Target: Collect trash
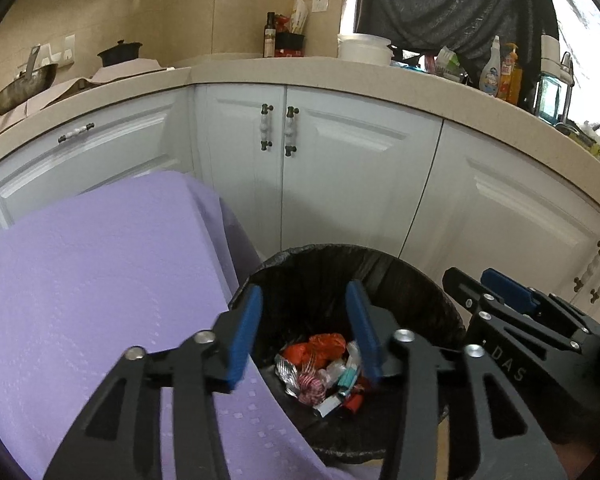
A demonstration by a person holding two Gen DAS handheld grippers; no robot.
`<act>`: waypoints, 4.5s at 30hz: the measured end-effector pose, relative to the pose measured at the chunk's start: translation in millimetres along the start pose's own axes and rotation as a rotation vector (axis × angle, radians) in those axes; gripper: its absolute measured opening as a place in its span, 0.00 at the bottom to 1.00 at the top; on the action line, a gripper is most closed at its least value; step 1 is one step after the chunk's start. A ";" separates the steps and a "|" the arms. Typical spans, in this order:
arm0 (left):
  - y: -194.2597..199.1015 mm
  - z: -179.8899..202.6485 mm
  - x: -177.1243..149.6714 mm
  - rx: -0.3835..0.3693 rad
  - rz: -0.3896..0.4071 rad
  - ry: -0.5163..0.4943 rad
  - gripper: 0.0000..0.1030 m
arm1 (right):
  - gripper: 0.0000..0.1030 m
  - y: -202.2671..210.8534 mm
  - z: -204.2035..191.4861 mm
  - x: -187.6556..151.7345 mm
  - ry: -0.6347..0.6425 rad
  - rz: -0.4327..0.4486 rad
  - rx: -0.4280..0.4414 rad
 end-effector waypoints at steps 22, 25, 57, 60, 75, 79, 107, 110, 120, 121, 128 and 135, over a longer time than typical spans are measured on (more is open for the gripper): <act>60.8 -22.6 -8.6 0.063 0.135 -0.022 0.80 | 0.69 56.7 -25.6 -13.6 0.024 0.058 -0.054; 71.5 -26.4 -13.4 0.084 0.152 -0.030 0.82 | 0.73 68.6 -32.2 -19.2 0.027 0.073 -0.059; 148.4 -67.1 -61.1 0.106 0.215 -0.013 0.83 | 0.77 162.4 -84.0 -73.8 0.087 0.151 -0.082; 151.1 -69.3 -62.7 0.103 0.220 -0.012 0.83 | 0.77 166.5 -85.7 -75.1 0.089 0.158 -0.083; 153.6 -75.4 -68.0 0.101 0.222 0.001 0.84 | 0.77 171.0 -89.4 -78.9 0.095 0.168 -0.088; 153.3 -77.0 -68.0 0.101 0.224 0.005 0.84 | 0.77 169.6 -88.7 -79.5 0.094 0.169 -0.088; 153.4 -83.5 -67.8 0.107 0.221 0.028 0.84 | 0.77 165.1 -91.3 -78.6 0.100 0.155 -0.085; 153.8 -83.7 -67.7 0.107 0.223 0.030 0.84 | 0.77 165.1 -91.5 -78.7 0.100 0.155 -0.086; 153.6 -84.6 -67.6 0.118 0.223 0.030 0.85 | 0.77 164.8 -92.5 -78.8 0.100 0.154 -0.084; 153.4 -84.0 -67.9 0.120 0.221 0.025 0.85 | 0.77 164.5 -93.1 -78.9 0.100 0.155 -0.085; 156.2 -82.9 -66.8 0.142 0.239 0.013 0.86 | 0.77 164.2 -93.4 -79.0 0.100 0.153 -0.086; 155.1 -85.8 -65.2 0.123 0.237 0.029 0.87 | 0.77 162.1 -94.4 -79.8 0.099 0.152 -0.084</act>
Point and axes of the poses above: each gripper's, at about its wrist camera, not at the fingertips, and y roughly against the way its jaws point, z to its right, x to its top, the point moved 2 cm from there along -y, roughly the way its jaws point, and after that the axes turned 11 degrees about -z, right-handed, at the moved point
